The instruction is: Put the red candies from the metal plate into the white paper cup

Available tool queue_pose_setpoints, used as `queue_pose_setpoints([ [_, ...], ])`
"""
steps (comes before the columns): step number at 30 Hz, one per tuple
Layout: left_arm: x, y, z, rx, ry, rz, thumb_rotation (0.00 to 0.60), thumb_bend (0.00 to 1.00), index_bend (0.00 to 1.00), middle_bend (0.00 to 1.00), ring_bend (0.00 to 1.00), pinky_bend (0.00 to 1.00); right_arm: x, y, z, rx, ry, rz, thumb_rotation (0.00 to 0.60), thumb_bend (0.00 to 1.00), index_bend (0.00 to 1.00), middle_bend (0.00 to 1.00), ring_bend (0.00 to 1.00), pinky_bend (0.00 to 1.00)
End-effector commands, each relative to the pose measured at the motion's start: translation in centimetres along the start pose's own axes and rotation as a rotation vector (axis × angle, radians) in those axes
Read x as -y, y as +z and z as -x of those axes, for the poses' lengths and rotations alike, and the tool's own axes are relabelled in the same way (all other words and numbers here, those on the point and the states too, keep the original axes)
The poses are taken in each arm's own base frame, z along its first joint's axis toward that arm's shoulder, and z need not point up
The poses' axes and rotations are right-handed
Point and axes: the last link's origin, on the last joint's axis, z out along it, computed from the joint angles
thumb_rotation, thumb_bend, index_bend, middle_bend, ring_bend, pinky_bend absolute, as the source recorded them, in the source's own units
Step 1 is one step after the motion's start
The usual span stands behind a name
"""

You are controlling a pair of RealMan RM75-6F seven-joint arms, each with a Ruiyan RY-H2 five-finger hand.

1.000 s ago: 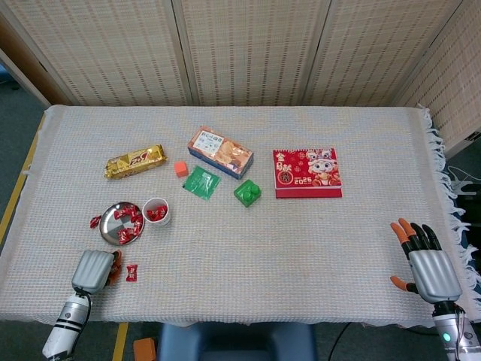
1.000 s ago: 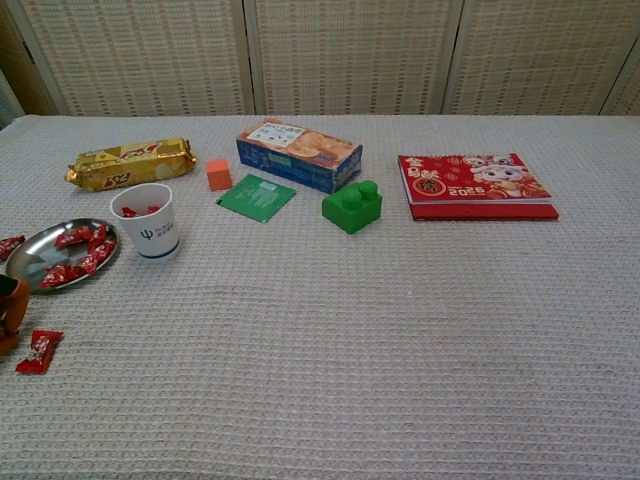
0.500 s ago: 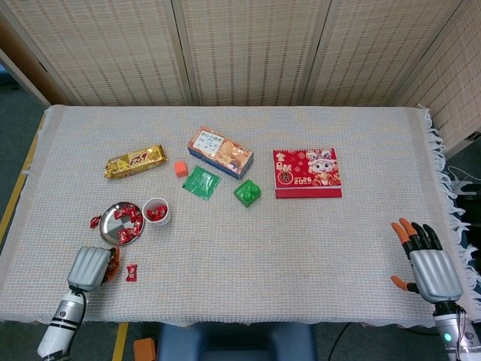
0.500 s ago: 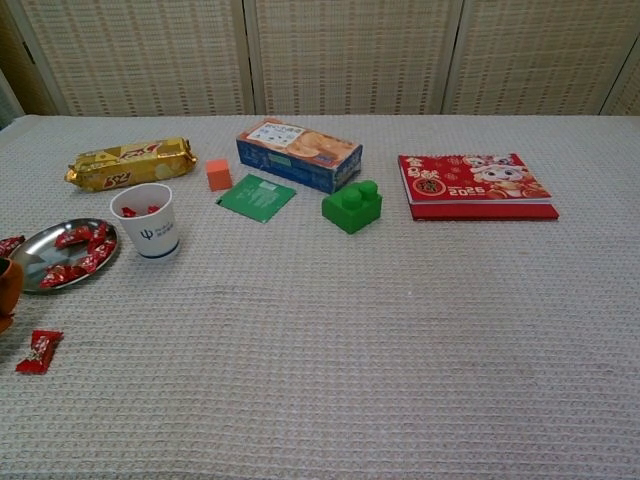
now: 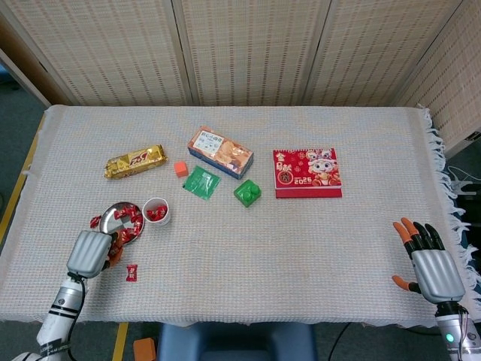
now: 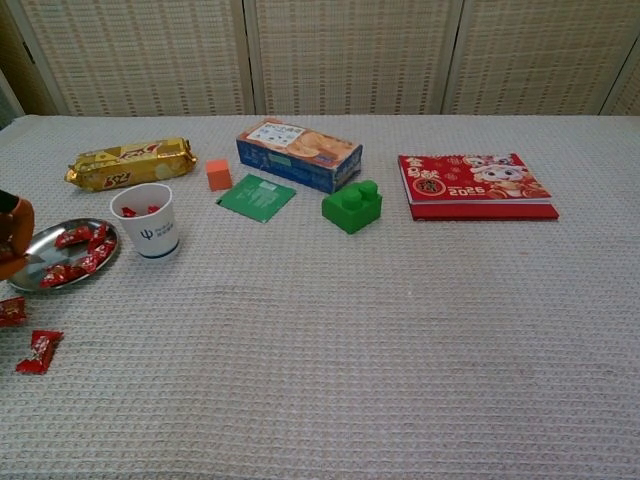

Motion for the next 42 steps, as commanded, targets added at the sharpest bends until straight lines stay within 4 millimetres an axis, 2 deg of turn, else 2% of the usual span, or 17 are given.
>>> queue_pose_setpoints([
  [1,-1.2,1.9,-2.4,-0.057,-0.032,0.032,0.600,0.56,0.77,0.76,0.74,1.00,0.0,0.0,0.1,0.002,-0.002,0.000,0.600,0.03,0.00,0.00,0.00,0.00],
  [10,-5.5,8.1,-4.5,-0.123,-0.057,0.121,0.600,0.56,0.76,0.74,0.73,1.00,0.2,0.2,0.3,0.008,-0.006,0.000,0.600,0.03,0.00,0.00,0.00,0.00],
  [15,-7.2,10.3,-3.6,-0.103,-0.021,0.141,0.600,0.56,0.75,0.73,0.72,1.00,0.1,0.1,0.2,0.008,-0.005,0.003,0.600,0.03,0.00,0.00,0.00,0.00],
  [19,-7.6,11.5,-2.7,-0.083,0.008,0.141,0.600,0.55,0.73,0.72,0.70,0.99,-0.1,0.0,0.1,0.003,-0.001,0.006,0.600,0.03,0.00,0.00,0.00,0.00],
  [21,-7.5,12.0,-2.2,-0.078,0.047,0.140,0.600,0.53,0.70,0.70,0.69,0.95,-0.1,0.0,0.0,0.000,0.000,0.007,0.600,0.03,0.00,0.00,0.00,0.00],
  [25,-6.9,12.6,-1.5,-0.060,0.062,0.123,0.600,0.52,0.67,0.68,0.65,0.87,-0.3,-0.1,-0.1,-0.003,0.003,0.011,0.600,0.03,0.00,0.00,0.00,0.00],
  [29,-6.3,12.6,-0.9,-0.033,0.089,0.125,0.600,0.46,0.58,0.62,0.58,0.76,-0.3,-0.1,-0.2,-0.006,0.004,0.011,0.600,0.03,0.00,0.00,0.00,0.00],
  [34,-6.2,12.2,-0.8,-0.020,0.090,0.140,0.600,0.41,0.44,0.47,0.50,0.73,-0.3,0.0,-0.2,-0.008,0.005,0.011,0.600,0.03,0.00,0.00,0.00,0.00],
  [38,-6.2,12.0,-1.1,-0.019,0.087,0.146,0.600,0.40,0.28,0.34,0.40,0.69,-0.2,-0.1,-0.2,-0.006,0.004,0.010,0.600,0.03,0.00,0.00,0.00,0.00],
  [42,-6.3,11.9,-1.3,-0.008,0.079,0.151,0.600,0.39,0.22,0.29,0.36,0.68,-0.2,-0.1,-0.2,-0.008,0.005,0.011,0.600,0.03,0.00,0.00,0.00,0.00],
])
